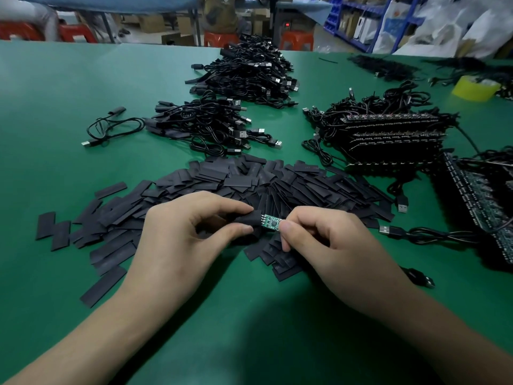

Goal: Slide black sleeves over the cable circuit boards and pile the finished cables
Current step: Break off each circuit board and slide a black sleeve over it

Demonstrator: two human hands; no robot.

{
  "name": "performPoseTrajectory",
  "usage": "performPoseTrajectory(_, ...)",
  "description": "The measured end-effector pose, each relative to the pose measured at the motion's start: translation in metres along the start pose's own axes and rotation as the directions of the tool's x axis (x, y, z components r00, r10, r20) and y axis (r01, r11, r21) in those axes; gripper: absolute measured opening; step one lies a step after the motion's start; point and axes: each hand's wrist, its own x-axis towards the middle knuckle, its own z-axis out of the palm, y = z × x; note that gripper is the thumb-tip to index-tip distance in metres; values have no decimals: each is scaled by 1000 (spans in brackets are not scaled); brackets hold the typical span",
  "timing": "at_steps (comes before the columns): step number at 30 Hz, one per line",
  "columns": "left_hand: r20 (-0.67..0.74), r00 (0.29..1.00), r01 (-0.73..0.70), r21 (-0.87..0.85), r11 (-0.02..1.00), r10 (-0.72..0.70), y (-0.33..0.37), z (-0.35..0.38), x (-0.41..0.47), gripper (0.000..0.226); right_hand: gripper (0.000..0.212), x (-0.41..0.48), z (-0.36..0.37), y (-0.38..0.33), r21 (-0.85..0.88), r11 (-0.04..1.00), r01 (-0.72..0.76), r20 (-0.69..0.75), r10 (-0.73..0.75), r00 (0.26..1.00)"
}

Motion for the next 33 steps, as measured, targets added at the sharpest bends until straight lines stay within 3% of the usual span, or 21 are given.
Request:
performPoseTrajectory(3,71,989,-134,104,986,127,-2,-4,1,19,34,0,-2,2,-42,999,0,30,2,1000)
performPoseTrajectory(7,159,964,-232,106,967,214,-4,-7,2,19,35,2,-6,7,-36,999,-23,68,26,997)
performPoseTrajectory(15,208,956,-218,37,975,206,-3,-8,4,21,35,6,-13,13,80,990,-113,162,99,982)
performPoseTrajectory(24,194,952,-255,68,965,238,0,-10,3,22,40,7,-14,12,302,926,-227,253,152,956)
performPoseTrajectory(26,176,962,-219,33,975,210,1,-8,2,23,38,6,-13,11,269,943,-198,229,138,964)
performPoseTrajectory(29,192,962,-198,12,980,192,3,-4,0,24,33,3,-9,11,71,993,-92,166,79,983)
performPoseTrajectory(33,196,957,-224,43,974,212,6,-2,-3,26,30,2,-5,10,31,998,-53,144,48,988)
